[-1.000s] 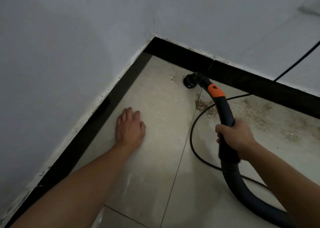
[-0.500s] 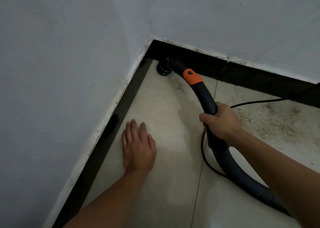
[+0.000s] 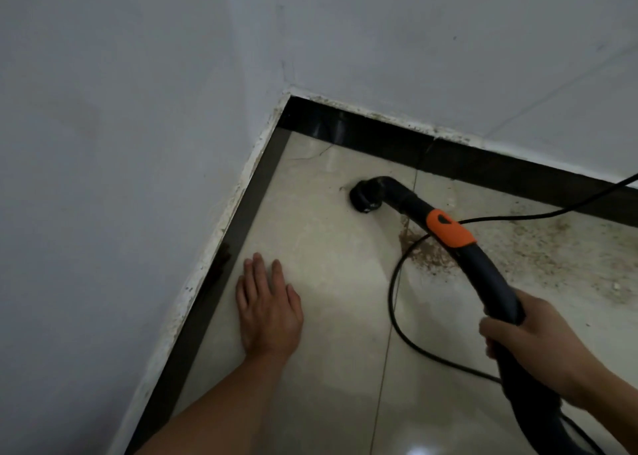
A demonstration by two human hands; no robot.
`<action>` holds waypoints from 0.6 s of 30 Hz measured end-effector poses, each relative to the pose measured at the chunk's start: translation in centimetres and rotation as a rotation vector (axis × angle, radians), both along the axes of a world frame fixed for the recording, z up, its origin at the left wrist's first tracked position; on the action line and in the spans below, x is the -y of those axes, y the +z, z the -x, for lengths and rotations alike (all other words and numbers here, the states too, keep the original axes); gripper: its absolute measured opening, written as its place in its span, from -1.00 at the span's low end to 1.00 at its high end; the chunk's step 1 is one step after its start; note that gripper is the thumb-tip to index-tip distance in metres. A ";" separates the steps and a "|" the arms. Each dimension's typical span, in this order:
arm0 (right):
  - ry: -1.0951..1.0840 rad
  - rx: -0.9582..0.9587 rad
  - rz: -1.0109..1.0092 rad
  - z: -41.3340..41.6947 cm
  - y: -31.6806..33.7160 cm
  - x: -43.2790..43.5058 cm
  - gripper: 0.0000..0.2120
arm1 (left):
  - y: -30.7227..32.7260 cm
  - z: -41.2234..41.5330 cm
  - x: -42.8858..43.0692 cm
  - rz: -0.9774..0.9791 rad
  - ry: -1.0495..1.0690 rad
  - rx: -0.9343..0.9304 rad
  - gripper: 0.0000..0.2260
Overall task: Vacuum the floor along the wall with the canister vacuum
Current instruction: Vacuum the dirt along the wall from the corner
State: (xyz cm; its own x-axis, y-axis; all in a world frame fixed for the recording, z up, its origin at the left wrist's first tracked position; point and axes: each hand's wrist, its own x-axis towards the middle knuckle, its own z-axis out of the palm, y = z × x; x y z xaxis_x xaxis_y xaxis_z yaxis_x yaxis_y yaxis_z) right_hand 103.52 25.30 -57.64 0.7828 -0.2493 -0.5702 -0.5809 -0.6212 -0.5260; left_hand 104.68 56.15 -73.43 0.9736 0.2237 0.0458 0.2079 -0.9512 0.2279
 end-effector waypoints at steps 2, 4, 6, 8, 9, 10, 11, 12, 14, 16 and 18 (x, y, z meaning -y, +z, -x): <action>-0.012 0.005 0.014 1.0 -0.3 0.1 -0.85 | -0.1 0.0 0.0 0.002 -0.001 0.012 -0.57; -0.031 0.063 0.047 0.7 -0.9 -0.6 -0.85 | -0.2 0.0 0.0 0.005 0.001 0.023 -0.57; 0.001 0.109 0.033 -0.3 -1.4 -2.0 -0.84 | -0.3 0.1 0.0 0.008 -0.002 0.026 -0.56; 0.028 0.139 0.000 -1.7 -1.8 -3.4 -0.83 | -0.3 0.0 0.0 0.000 -0.002 0.027 -0.56; 0.023 0.157 -0.001 -2.5 -1.9 -3.9 -0.82 | -0.3 -0.1 0.0 -0.004 0.000 0.025 -0.56; 0.016 0.169 0.002 -2.9 -2.0 -4.3 -0.81 | -0.3 0.0 0.0 -0.007 0.002 0.023 -0.55; 0.015 0.168 0.001 -3.0 -2.0 -4.6 -0.80 | -0.3 0.1 0.0 -0.009 0.003 0.020 -0.55; 0.030 0.155 -0.002 -2.7 -2.0 -4.7 -0.80 | -0.2 0.2 -0.1 -0.010 0.004 0.017 -0.54; 0.099 0.100 0.002 -1.2 -2.0 -4.4 -0.80 | -0.1 0.2 0.0 -0.010 0.002 0.006 -0.54; 0.150 0.067 0.048 -0.3 -1.7 -4.0 -0.80 | -0.1 0.0 0.1 -0.006 0.006 0.004 -0.54; 0.162 0.091 0.129 -1.8 -1.7 -4.2 -0.79 | 0.0 -0.1 0.2 -0.006 0.011 0.001 -0.53</action>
